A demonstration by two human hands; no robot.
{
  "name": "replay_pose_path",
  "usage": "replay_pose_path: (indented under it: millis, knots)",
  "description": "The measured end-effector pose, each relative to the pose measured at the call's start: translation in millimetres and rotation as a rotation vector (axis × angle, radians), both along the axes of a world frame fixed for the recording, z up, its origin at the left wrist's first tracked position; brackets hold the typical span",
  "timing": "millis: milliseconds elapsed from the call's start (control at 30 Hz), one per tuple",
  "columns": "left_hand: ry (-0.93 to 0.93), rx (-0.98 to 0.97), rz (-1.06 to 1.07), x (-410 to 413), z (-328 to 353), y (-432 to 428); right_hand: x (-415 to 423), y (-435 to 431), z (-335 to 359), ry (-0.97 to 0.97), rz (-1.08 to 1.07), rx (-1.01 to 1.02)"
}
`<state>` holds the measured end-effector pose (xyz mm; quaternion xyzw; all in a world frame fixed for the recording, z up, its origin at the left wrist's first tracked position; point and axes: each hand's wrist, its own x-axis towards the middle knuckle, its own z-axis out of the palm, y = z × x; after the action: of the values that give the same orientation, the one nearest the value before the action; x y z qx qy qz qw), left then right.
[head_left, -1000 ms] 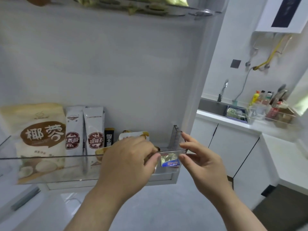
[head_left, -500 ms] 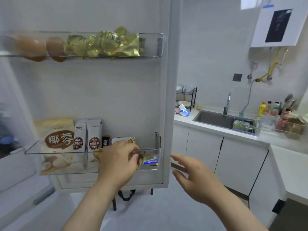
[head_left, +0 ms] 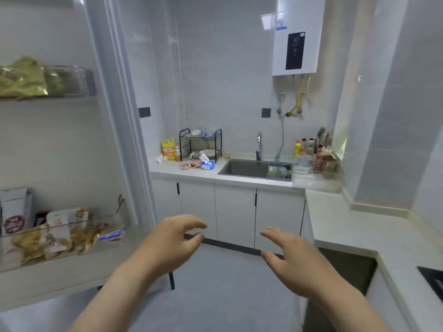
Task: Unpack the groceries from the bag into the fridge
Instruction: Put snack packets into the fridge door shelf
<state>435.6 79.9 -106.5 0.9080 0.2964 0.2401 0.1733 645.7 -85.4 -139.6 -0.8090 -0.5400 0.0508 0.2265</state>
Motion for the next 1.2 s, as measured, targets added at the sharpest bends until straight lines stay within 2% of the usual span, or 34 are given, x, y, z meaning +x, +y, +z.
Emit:
replay_pose_path:
  millis: [367, 667, 967, 1200]
  knots:
    - [0.161, -0.005, -0.312, 152.5, -3.5, -86.5, 89.7, -157.8, 1.0, 0.029, -0.408, 0.063]
    - [0.128, 0.001, -0.657, 283.1, -2.2, -158.5, 137.5, -260.2, -8.3, 0.03, -0.74, 0.071]
    - [0.187, 0.051, -0.952, 422.6, -15.6, -190.0, 190.2, -305.5, -12.1, 0.02, -1.035, 0.04]
    - [0.221, 0.005, -1.173, 507.9, -28.1, -216.7, 223.5, -324.5, -22.2, 0.03, -1.239, 0.015]
